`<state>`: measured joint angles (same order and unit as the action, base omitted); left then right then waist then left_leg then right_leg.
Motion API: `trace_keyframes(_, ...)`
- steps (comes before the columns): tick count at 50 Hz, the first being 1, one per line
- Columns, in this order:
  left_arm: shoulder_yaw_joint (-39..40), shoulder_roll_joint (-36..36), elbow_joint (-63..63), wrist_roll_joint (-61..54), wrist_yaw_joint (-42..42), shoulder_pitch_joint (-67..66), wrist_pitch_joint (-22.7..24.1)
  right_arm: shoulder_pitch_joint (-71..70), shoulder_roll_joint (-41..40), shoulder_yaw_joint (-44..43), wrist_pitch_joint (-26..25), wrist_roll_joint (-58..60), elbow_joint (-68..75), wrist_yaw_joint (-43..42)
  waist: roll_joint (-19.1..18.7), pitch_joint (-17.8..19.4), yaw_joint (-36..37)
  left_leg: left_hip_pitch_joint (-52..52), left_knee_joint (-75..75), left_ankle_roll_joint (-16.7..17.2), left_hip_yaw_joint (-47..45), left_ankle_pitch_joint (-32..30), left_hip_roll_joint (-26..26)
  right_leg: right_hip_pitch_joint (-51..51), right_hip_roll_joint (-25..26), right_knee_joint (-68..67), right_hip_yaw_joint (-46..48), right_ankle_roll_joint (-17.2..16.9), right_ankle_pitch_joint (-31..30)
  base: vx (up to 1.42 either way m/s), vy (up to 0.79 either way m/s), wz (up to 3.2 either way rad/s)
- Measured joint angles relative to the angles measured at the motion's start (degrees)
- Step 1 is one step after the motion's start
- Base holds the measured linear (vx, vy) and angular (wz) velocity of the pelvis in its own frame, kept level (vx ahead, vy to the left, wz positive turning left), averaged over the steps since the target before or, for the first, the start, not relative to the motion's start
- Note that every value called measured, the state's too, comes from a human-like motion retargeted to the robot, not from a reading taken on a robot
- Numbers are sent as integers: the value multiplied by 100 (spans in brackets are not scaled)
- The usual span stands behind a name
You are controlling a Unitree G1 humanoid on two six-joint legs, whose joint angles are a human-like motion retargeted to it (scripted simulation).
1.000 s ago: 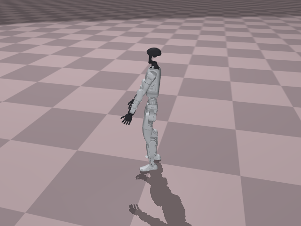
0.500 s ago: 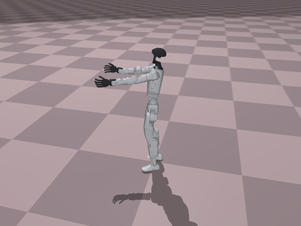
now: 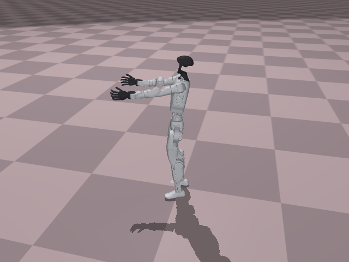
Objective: Upper body actions
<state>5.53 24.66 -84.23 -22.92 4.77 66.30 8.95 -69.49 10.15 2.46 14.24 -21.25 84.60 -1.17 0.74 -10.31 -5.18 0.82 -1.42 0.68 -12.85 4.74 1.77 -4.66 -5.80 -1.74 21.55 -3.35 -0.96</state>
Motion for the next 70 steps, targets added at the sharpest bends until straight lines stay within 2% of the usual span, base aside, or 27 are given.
trace_keyframes(5,80,-49,79,36,-18,-209,44,199,3,-21,67,95,-76,58,-10,-13,3,18,-2,0,0,4,5,-9,1,-5,-8,5,1,2,1,-1)
trace_keyframes(13,243,-196,-117,432,-125,-1306,66,1263,-81,-301,191,748,146,70,-10,43,-34,100,-3,-13,27,-4,35,-99,-2,-8,10,16,1,2,1,0)
trace_keyframes(23,701,-369,-456,1503,-338,-3550,-177,3280,-227,-753,-360,1765,953,780,2,508,-148,228,1,-17,-35,-31,33,-188,-14,-14,-64,42,-50,0,0,0)
trace_keyframes(28,1050,-683,-720,1759,-559,-4748,-361,4435,-89,-697,-384,2052,1277,582,46,859,-154,261,3,-15,-79,-46,30,-193,-36,-22,-116,46,-81,-7,-4,-9)
trace_keyframes(33,1509,-1076,-719,1900,-314,-5810,-115,5403,22,-535,-493,2801,1281,295,71,1064,-131,220,19,-2,-157,-54,23,-99,-65,-26,-178,51,-118,-3,-4,-16)
trace_keyframes(38,1787,-1321,-907,2077,-303,-6545,-190,6043,128,-308,-500,3540,1281,15,36,1227,-93,197,38,2,-244,-59,-12,-17,-58,-31,-262,47,-153,-1,-1,-14)
trace_keyframes(44,1435,-1378,-841,2742,-558,-7142,-347,6744,163,-123,-247,3500,969,108,63,1373,-128,165,47,-3,-196,-84,-14,-40,-52,-12,-211,31,-141,1,-2,6)
trace_keyframes(49,1053,-1522,-570,2822,-810,-7442,-358,7331,133,35,-154,3562,426,263,95,1428,-125,154,40,-8,-126,-91,13,-83,-68,-1,-144,19,-120,1,-1,4)
trace_keyframes(56,987,-1917,-172,2875,-1020,-7707,-269,7703,58,229,-95,3641,136,231,117,1407,-124,114,34,-7,-69,-91,36,-84,-86,12,-108,5,-107,0,0,0)
trace_keyframes(63,1140,-2108,-202,2840,-980,-7687,-422,7599,-207,390,-320,3281,533,-38,131,1303,287,88,66,-29,-451,-51,-10,46,-21,-50,-505,3,-49,1,-2,-46)
trace_keyframes(67,1127,-2090,-220,2875,-904,-7668,-474,7524,-239,628,-512,3534,548,-535,129,1283,167,60,59,-33,-336,-74,-17,-13,-33,-2,-388,-33,-53,2,-2,25)
trace_keyframes(70,1137,-2073,-234,2904,-918,-7679,-476,7512,-208,664,-507,3901,454,-552,127,1258,-22,41,56,-39,-177,-97,-2,-70,-57,37,-232,-65,-64,4,-1,42)
